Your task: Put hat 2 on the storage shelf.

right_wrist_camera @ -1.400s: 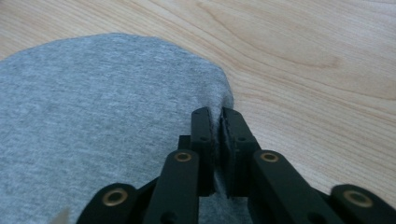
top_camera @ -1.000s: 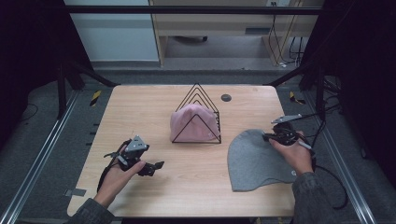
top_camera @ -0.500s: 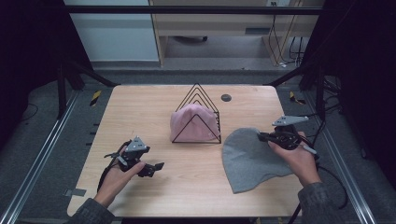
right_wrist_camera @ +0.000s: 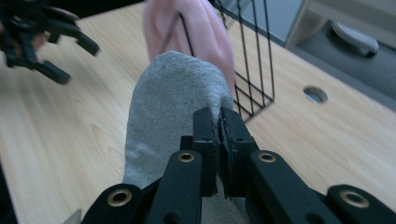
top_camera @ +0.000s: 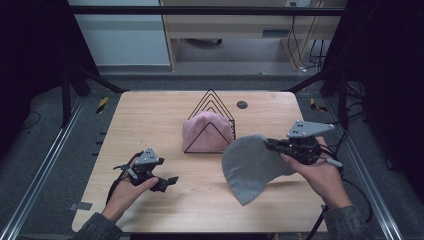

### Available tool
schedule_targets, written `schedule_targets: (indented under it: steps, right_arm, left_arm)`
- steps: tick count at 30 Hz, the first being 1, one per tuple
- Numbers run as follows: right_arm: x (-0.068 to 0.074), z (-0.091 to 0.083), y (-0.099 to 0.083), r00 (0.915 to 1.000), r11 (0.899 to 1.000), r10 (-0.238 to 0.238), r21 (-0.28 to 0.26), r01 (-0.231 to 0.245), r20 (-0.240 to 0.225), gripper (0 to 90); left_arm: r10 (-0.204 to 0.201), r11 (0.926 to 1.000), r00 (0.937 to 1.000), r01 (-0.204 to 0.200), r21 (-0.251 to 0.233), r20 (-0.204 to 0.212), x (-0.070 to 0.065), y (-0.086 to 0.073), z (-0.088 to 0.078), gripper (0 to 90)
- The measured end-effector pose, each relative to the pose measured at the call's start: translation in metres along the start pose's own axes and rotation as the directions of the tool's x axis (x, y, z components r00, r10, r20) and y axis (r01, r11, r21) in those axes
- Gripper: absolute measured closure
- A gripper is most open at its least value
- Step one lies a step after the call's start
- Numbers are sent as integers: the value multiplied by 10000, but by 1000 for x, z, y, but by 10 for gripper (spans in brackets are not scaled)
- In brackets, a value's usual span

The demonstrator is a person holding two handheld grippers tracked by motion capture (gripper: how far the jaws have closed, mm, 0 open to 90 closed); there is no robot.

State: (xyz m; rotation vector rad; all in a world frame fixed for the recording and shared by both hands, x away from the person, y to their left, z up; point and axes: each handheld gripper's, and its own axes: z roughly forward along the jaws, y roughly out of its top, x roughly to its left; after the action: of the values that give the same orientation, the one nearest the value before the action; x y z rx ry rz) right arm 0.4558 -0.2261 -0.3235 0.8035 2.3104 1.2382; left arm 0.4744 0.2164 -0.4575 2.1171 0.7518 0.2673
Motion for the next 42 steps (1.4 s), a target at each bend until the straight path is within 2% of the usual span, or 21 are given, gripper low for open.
schedule_targets:
  steps: [9, 12, 14, 23, 31, 34, 42]
  right_arm:
    - [19, -5, 37, 9962, 9953, -750, -644, 721, -440, 863]
    - [23, -4, 48, 9943, 9930, -939, -760, 899, -498, 864]
    - [25, -3, 55, 9932, 9913, -1036, -865, 987, -539, 864]
    - [33, -4, 82, 9893, 9848, -1284, -1262, 1190, -693, 864]
    - [41, -4, 103, 9875, 9798, -1393, -1549, 1266, -740, 864]
    - [43, -3, 110, 9867, 9784, -1441, -1603, 1307, -755, 864]
    - [48, 4, 123, 9854, 9765, -1520, -1661, 1377, -771, 864]
  left_arm:
    - [138, 9993, 9991, -124, -352, 394, -7, 9, -3, 95]
    - [415, 9982, 9978, -392, -450, 524, -14, 22, -2, 97]
    - [449, 9973, 9965, -406, -606, 704, -17, 30, -3, 97]
    - [918, 9923, 9925, -844, -908, 812, -29, 60, -7, 115]
    - [948, 9875, 9900, -802, -1357, 1047, -35, 77, -12, 149]
    - [1106, 9865, 9891, -973, -1319, 970, -35, 82, -14, 161]
    - [1019, 9857, 9921, -909, -1418, 725, -29, 89, -18, 204]
